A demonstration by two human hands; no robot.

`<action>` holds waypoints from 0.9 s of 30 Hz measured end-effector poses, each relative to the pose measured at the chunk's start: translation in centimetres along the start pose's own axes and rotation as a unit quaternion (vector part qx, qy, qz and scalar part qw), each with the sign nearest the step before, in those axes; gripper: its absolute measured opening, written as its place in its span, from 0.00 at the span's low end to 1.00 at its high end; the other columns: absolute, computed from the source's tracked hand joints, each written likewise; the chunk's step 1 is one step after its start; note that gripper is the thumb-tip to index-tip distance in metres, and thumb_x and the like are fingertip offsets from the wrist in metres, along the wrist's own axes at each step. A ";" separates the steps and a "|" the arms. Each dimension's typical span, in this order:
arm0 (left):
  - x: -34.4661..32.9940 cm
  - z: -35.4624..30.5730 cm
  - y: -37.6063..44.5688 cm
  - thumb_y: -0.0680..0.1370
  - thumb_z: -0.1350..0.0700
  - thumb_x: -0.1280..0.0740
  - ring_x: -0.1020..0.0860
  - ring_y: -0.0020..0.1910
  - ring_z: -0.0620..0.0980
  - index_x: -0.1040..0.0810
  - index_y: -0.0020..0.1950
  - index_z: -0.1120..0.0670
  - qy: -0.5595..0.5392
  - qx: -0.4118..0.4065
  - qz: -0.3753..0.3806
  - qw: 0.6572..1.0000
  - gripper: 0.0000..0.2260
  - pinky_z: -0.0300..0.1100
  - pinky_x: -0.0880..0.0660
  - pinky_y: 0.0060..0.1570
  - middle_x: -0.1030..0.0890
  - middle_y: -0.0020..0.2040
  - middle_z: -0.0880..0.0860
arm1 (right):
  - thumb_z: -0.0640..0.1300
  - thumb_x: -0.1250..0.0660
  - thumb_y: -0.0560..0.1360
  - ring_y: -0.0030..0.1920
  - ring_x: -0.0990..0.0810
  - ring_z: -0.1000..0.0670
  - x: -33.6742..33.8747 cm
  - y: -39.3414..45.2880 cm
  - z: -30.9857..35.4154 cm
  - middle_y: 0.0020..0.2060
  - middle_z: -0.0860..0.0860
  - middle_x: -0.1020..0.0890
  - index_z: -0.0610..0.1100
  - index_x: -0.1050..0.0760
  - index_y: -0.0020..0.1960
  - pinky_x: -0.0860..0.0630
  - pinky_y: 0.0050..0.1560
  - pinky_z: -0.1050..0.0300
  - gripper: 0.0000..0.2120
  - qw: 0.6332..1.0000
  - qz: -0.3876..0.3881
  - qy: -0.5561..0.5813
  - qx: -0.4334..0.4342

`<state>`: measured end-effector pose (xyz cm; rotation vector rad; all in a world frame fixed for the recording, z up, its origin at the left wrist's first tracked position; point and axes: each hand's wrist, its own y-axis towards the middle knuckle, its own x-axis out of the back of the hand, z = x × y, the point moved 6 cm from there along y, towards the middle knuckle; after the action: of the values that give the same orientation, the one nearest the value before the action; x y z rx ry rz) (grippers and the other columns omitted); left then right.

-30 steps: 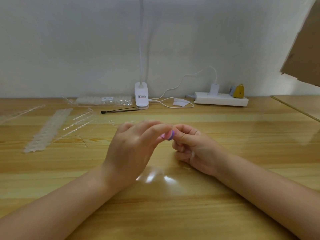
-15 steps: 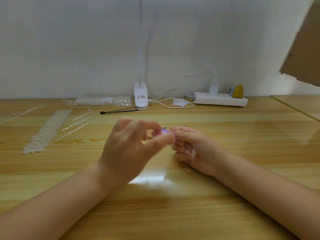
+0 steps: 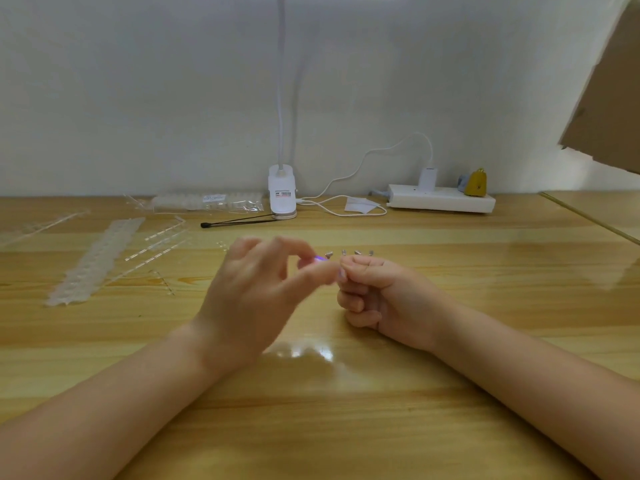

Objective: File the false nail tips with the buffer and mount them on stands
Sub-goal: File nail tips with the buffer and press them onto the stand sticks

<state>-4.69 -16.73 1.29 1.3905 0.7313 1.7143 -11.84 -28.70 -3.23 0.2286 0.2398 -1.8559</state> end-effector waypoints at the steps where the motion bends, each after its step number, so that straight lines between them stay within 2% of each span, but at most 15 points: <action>1: 0.1 0.7 0.0 0.74 0.61 0.28 0.26 0.33 0.51 0.29 0.56 0.44 -0.002 0.027 -0.001 1.000 0.18 0.50 0.29 0.48 0.20 0.48 0.53 | 0.45 0.37 0.73 0.29 0.34 0.55 0.1 0.0 0.0 0.30 0.51 0.36 0.45 0.27 0.36 0.44 0.25 0.64 0.08 1.000 -0.001 0.000 -0.001; 3: 0.6 0.7 0.2 0.74 0.60 0.27 0.25 0.32 0.52 0.29 0.56 0.45 -0.014 0.022 -0.027 0.999 0.18 0.51 0.28 0.46 0.20 0.47 0.53 | 0.45 0.37 0.74 0.29 0.35 0.54 0.0 0.0 -0.1 0.30 0.51 0.36 0.45 0.28 0.36 0.44 0.24 0.65 0.08 1.000 0.003 -0.008 0.002; 6: 0.6 -1.8 0.2 0.75 0.61 0.29 0.26 0.34 0.49 0.28 0.57 0.45 -0.027 -0.065 -0.051 0.996 0.16 0.49 0.28 0.46 0.22 0.50 0.51 | 0.42 0.37 0.76 0.28 0.34 0.56 -0.5 -0.1 0.0 0.32 0.49 0.33 0.43 0.27 0.39 0.44 0.24 0.65 0.08 1.000 0.028 -0.012 0.007; 7: 0.5 -2.0 0.2 0.75 0.61 0.29 0.26 0.34 0.49 0.28 0.57 0.45 -0.021 -0.067 -0.044 0.997 0.16 0.49 0.28 0.46 0.22 0.50 0.51 | 0.42 0.37 0.77 0.28 0.34 0.56 -0.5 -0.1 0.0 0.32 0.49 0.32 0.43 0.27 0.40 0.44 0.24 0.65 0.07 0.999 0.036 -0.013 0.006; 11: 0.0 1.1 0.1 0.76 0.57 0.33 0.24 0.34 0.54 0.29 0.56 0.45 0.006 0.067 0.028 0.997 0.12 0.51 0.28 0.46 0.20 0.46 0.54 | 0.46 0.35 0.76 0.31 0.34 0.55 -0.3 -0.2 0.2 0.33 0.50 0.37 0.45 0.25 0.37 0.45 0.26 0.64 0.10 1.000 0.022 -0.014 0.003; 13: -0.3 1.9 0.0 0.78 0.52 0.38 0.22 0.36 0.56 0.25 0.54 0.46 0.019 0.118 0.075 0.990 0.07 0.51 0.29 0.45 0.20 0.44 0.52 | 0.48 0.35 0.74 0.30 0.35 0.55 -0.1 -0.2 0.2 0.31 0.50 0.38 0.46 0.22 0.34 0.46 0.25 0.64 0.12 0.999 -0.006 -0.030 0.012; 15: -1.0 1.6 -0.4 0.78 0.48 0.42 0.21 0.39 0.57 0.19 0.50 0.48 0.027 0.139 0.145 0.979 0.12 0.51 0.30 0.46 0.19 0.41 0.49 | 0.49 0.33 0.71 0.28 0.35 0.56 0.2 -0.1 0.3 0.28 0.51 0.37 0.45 0.21 0.35 0.45 0.24 0.65 0.10 0.999 -0.040 -0.025 0.018; 17: -1.6 1.3 -0.8 0.77 0.43 0.44 0.21 0.43 0.55 0.18 0.50 0.48 0.003 0.158 0.197 0.968 0.17 0.50 0.31 0.49 0.19 0.43 0.47 | 0.49 0.32 0.69 0.26 0.36 0.56 0.4 0.0 0.3 0.25 0.54 0.36 0.43 0.21 0.36 0.44 0.23 0.66 0.09 0.998 -0.058 -0.006 0.019; 19: -1.4 1.4 -0.8 0.75 0.39 0.44 0.21 0.46 0.51 0.19 0.53 0.48 -0.060 0.189 0.178 0.964 0.20 0.50 0.31 0.52 0.19 0.45 0.45 | 0.50 0.31 0.67 0.25 0.37 0.57 0.6 0.0 0.3 0.23 0.54 0.36 0.43 0.21 0.36 0.44 0.22 0.67 0.10 0.998 -0.066 -0.008 0.020; 23: -0.6 0.5 -0.1 0.74 0.41 0.35 0.22 0.39 0.43 0.19 0.54 0.51 -0.156 0.200 0.078 0.964 0.17 0.47 0.31 0.50 0.19 0.44 0.42 | 0.50 0.30 0.66 0.25 0.37 0.57 0.3 0.2 0.1 0.23 0.54 0.34 0.44 0.21 0.33 0.44 0.21 0.67 0.10 0.997 -0.063 -0.027 0.025; 27: -0.9 0.2 -0.3 0.73 0.44 0.32 0.22 0.37 0.39 0.18 0.49 0.48 -0.208 0.226 0.074 0.949 0.11 0.50 0.31 0.53 0.20 0.40 0.40 | 0.50 0.30 0.66 0.24 0.37 0.57 0.0 0.1 0.1 0.23 0.54 0.31 0.42 0.23 0.35 0.43 0.21 0.66 0.11 0.997 -0.050 -0.055 0.024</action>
<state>-4.39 -17.34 0.63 2.0904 0.8220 1.3295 -11.75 -28.74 -3.15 0.1479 0.1327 -1.9674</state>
